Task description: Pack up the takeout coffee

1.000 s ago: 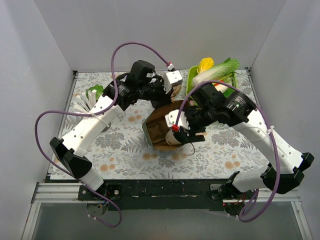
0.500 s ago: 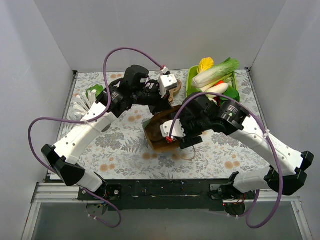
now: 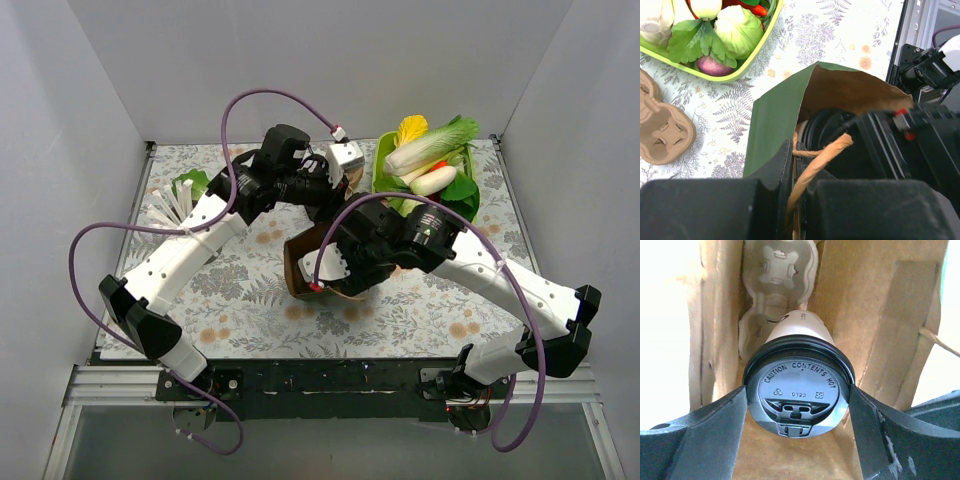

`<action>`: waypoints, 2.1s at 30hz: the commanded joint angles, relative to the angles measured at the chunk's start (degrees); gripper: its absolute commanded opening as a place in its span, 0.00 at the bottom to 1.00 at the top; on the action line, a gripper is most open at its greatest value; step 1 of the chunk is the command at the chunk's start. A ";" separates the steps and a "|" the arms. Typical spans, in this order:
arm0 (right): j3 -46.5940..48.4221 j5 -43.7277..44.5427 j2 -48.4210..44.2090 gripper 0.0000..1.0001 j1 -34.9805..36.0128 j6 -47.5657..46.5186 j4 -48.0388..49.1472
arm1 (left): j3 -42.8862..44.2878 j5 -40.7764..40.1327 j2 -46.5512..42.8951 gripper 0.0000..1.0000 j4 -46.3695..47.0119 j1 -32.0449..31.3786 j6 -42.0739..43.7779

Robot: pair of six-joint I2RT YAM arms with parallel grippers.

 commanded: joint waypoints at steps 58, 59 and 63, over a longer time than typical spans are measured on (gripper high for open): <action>-22.94 -1.21 -1.10 0.01 -7.48 -13.17 20.69 | -12.70 3.69 -5.98 0.00 13.95 3.81 -5.41; -22.76 -1.64 -0.66 0.01 -7.57 -13.44 20.69 | -12.88 3.77 -5.98 0.00 13.87 3.99 -5.50; -22.67 -2.44 0.48 0.01 -8.18 -14.49 21.13 | -13.76 4.13 -6.07 0.00 14.92 4.51 -6.47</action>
